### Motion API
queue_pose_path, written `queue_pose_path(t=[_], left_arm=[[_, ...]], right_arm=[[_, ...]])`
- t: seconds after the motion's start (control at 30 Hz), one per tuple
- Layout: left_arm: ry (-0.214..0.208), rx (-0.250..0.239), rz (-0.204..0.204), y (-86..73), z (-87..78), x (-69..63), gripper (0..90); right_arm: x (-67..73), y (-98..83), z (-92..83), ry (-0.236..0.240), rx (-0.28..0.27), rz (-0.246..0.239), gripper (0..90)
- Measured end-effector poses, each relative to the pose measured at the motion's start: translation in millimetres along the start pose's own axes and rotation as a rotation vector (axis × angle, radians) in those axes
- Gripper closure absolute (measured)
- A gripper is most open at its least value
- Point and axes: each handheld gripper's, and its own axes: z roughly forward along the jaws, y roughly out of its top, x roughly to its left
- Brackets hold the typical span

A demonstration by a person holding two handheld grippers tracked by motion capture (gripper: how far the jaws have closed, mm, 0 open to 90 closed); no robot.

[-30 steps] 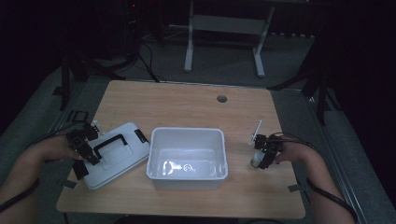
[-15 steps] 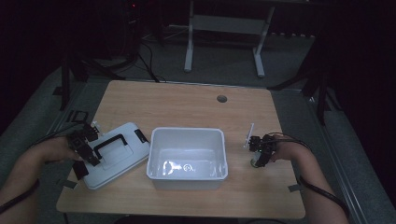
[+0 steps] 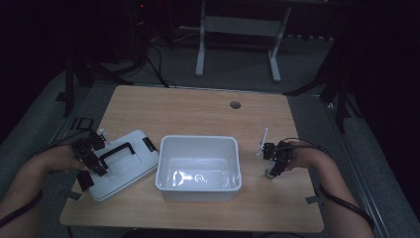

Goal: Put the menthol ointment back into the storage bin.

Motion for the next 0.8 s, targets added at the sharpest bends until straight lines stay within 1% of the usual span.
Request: queue_pose_path(t=[0.1,0.2,0.23,0.27,0.3,0.33,0.37,0.53,0.63,0.73,0.77,0.8], left_arm=[[-0.001,0.001,0.004,0.0,-0.5,-1.0,32.2],[-0.005,-0.004,0.005,0.0,-0.9,-1.2,32.1],[-0.007,-0.009,0.007,-0.3,-2.0,-1.9,32.1],[-0.007,-0.009,0.007,-0.3,-2.0,-1.9,32.1],[-0.007,-0.008,0.007,-0.5,-2.8,-2.0,32.1],[-0.007,-0.008,0.007,-0.5,-2.8,-2.0,32.2],[-0.005,-0.008,0.006,-0.6,-3.2,-1.9,32.2],[0.001,0.001,0.009,0.1,-3.3,-2.6,32.2],[0.002,0.004,0.017,0.6,-2.7,-4.1,32.2],[0.003,0.004,0.02,0.7,-3.6,-4.6,32.2],[0.003,0.004,0.02,0.7,-3.6,-4.6,32.2],[0.0,0.0,0.019,0.5,-4.4,-4.9,32.2]], right_arm=[[3.3,2.8,-8.9,-0.008,0.001,-0.01,50.0],[4.5,3.7,-11.5,-0.012,-0.001,-0.011,50.1],[8.9,6.7,-17.7,0.0,0.004,-0.007,50.0],[8.9,6.7,-17.7,0.0,0.004,-0.007,50.0],[12.7,8.8,-22.4,-0.001,0.024,-0.023,50.1],[12.7,8.8,-22.4,-0.001,0.024,-0.023,50.1],[16.2,11.1,-28.9,-0.013,0.035,-0.038,50.1],[26.2,18.3,-48.6,-0.03,0.038,-0.068,50.1],[32.5,23.3,-59.9,-0.032,0.034,-0.087,50.1],[37.7,28.4,-68.1,-0.03,0.029,-0.106,50.1],[37.7,28.4,-68.1,-0.03,0.029,-0.106,50.1],[39.2,30.2,-70.3,-0.03,0.032,-0.117,50.1]])
